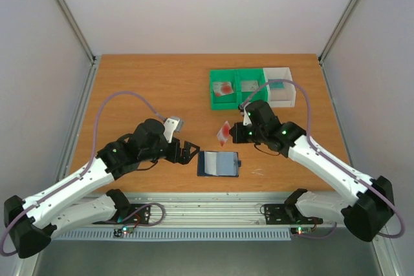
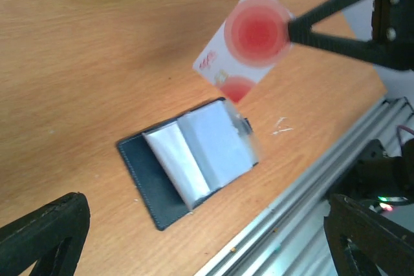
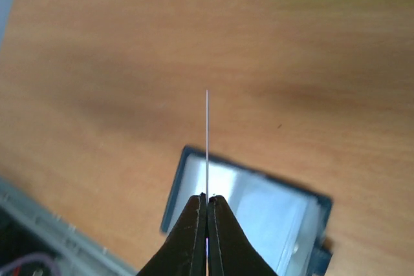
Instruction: Take the credit cards out of the card holder
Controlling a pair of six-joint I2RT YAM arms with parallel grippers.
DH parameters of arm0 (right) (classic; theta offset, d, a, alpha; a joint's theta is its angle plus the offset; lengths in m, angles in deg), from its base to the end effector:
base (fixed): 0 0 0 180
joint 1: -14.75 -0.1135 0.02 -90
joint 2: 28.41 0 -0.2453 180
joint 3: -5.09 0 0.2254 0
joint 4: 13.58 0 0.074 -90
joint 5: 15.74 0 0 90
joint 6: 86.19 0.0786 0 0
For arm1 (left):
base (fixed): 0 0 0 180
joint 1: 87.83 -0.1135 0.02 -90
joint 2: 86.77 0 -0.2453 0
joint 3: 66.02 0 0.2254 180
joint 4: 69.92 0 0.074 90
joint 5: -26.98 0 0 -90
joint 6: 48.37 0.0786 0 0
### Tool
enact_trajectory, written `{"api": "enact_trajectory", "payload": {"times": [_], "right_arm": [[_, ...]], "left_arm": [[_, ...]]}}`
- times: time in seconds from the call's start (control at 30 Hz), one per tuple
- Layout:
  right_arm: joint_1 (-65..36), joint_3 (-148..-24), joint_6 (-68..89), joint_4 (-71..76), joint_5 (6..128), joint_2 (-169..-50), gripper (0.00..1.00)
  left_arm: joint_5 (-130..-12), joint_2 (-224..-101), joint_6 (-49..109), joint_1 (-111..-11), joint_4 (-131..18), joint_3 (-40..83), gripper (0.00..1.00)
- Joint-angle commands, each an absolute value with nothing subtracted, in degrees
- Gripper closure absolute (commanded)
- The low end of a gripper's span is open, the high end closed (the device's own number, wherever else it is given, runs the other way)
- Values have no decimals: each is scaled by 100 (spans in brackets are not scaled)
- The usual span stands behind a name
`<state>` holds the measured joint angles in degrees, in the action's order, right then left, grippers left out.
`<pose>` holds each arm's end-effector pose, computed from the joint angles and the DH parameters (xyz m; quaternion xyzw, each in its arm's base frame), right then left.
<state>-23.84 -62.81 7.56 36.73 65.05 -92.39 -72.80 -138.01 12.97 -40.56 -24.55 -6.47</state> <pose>0.1812 0.1607 0.2396 -0.3055 0.8741 0.2032 0.3183 0.1329 -0.1636 0.2461 0.1817 0.8740 -0.3334 0.3032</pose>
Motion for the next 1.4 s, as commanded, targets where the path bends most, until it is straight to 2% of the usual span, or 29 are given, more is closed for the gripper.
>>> {"api": "enact_trajectory", "payload": {"times": [0.0,0.27,0.57,0.8,1.37], "right_arm": [[-1836,-6252,1058,2659,6606,-9711,99],[-1261,-6699,1109,1868,6835,-10730,99],[-1170,-7324,985,936,7400,-11687,99],[-1114,-8084,727,826,7967,-12487,99],[-986,-9048,831,636,7731,-13937,99]], "left_arm": [[-6693,-13840,1434,-4048,-2509,-737,1],[-6471,-14242,1532,-4059,-2495,-836,1],[-7000,-14590,1676,-4061,-2658,-868,1],[-6975,-14536,1568,-4057,-2670,-899,1],[-6738,-13945,1308,-4065,-2653,-1132,1]]}}
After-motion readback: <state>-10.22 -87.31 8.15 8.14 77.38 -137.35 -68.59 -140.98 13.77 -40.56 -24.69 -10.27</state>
